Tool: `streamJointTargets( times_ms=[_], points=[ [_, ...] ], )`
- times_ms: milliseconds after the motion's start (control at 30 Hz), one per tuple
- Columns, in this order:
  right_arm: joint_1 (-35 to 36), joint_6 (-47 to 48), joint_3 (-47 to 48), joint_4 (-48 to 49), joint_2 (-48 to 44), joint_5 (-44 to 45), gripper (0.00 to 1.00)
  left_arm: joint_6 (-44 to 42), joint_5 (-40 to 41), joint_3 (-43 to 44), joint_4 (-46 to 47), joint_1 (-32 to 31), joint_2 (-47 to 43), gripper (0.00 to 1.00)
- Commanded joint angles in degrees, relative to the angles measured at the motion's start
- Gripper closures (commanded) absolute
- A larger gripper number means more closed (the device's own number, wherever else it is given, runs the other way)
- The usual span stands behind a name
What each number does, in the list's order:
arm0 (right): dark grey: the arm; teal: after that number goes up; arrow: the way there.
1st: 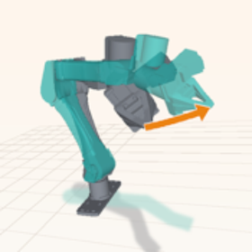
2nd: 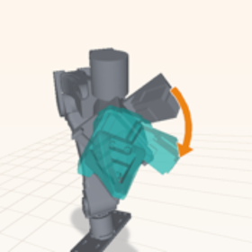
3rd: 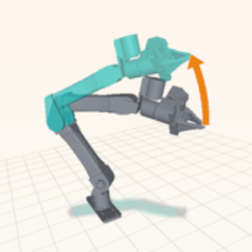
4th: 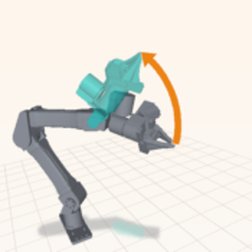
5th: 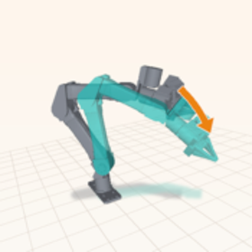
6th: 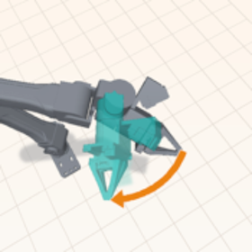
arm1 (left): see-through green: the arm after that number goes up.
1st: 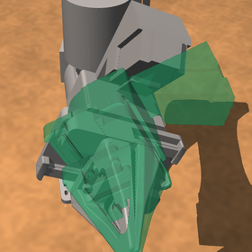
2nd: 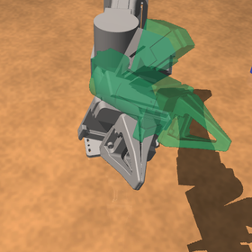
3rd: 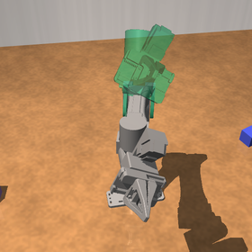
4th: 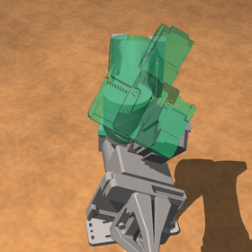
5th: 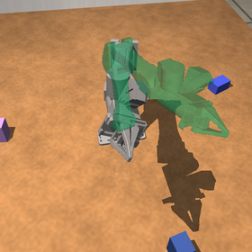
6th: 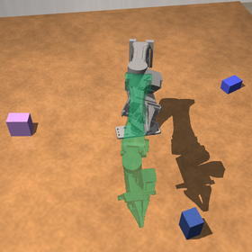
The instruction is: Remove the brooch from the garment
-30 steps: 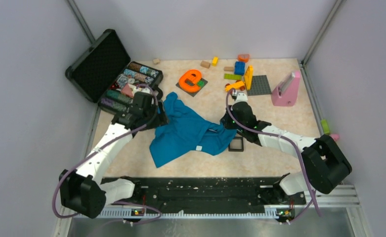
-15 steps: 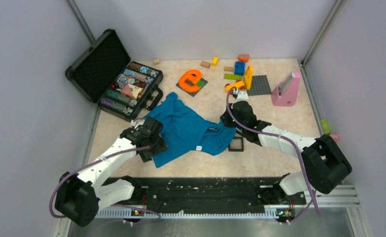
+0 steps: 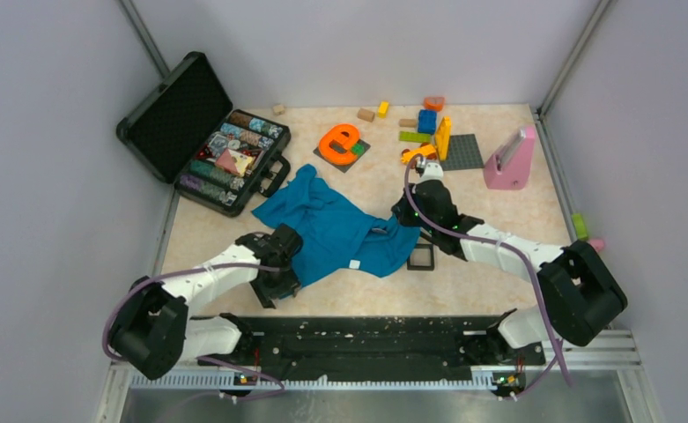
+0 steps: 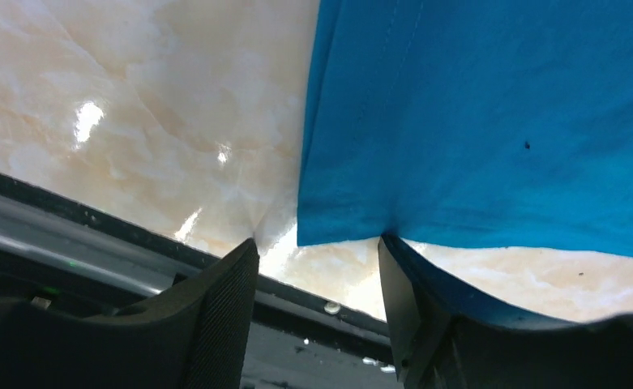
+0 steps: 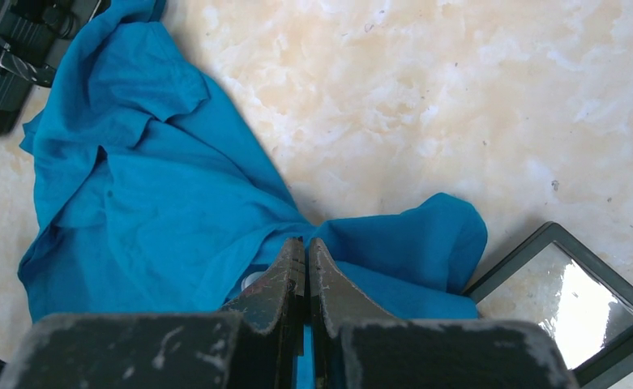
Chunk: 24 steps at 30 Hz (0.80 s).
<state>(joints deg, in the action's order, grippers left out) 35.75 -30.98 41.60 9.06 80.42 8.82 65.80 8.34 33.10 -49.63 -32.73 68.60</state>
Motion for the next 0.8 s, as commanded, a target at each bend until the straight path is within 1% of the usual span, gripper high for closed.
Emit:
streamJointTargets(
  times_ms=[0,100,233,300,333,367,400,433,467,500,533,667,767],
  points=[
    [-0.50,-1.01,-0.87,3.79,-2.73,-0.17,1.00,3.17,5.96,1.21,0.06,-0.36,4.36,0.40],
    [-0.50,-1.00,-0.91,3.71,-3.11,-0.46,1.00,2.77,8.28,2.17,0.74,-0.34,5.17,0.43],
    [-0.46,-0.92,-0.91,3.34,-3.79,-0.55,1.00,2.02,10.25,2.49,2.72,-0.35,4.60,0.42],
    [-0.50,-0.85,-1.12,3.42,-4.14,-0.68,1.00,1.25,10.54,2.21,4.39,-0.33,3.81,0.47],
    [-0.50,-0.90,-1.15,3.42,-4.36,-0.73,1.00,0.47,10.37,1.86,5.83,-0.31,3.36,0.54],
    [-0.50,-0.88,-1.24,3.34,-4.55,-0.73,1.00,-0.05,10.17,1.50,7.07,-0.30,2.93,0.63],
    [-0.50,-0.82,-1.25,3.21,-4.68,-0.85,1.00,-0.22,9.99,1.16,8.15,-0.20,2.66,0.75],
    [-0.52,-0.76,-1.25,3.04,-4.88,-0.78,1.00,-0.73,9.89,0.83,9.46,-0.17,2.41,0.91],
    [-0.51,-0.63,-1.26,2.85,-5.15,-0.74,1.00,-1.38,9.66,0.82,10.48,-0.21,2.38,0.97],
    [-0.50,-0.50,-1.31,2.63,-5.37,-0.69,1.00,-2.31,9.75,1.43,11.13,-0.19,2.48,1.00],
    [-0.50,-0.36,-1.41,2.44,-5.65,-0.65,1.00,-2.91,10.40,2.95,10.17,-0.21,2.70,1.00],
    [-0.50,0.06,-2.02,1.90,-6.30,-1.00,1.00,-7.63,13.20,13.24,2.68,-0.31,2.31,1.00],
    [-0.50,-0.08,-2.83,1.86,-6.35,-1.89,1.00,-14.09,11.34,20.60,1.81,-0.30,1.52,1.00]
  ],
)
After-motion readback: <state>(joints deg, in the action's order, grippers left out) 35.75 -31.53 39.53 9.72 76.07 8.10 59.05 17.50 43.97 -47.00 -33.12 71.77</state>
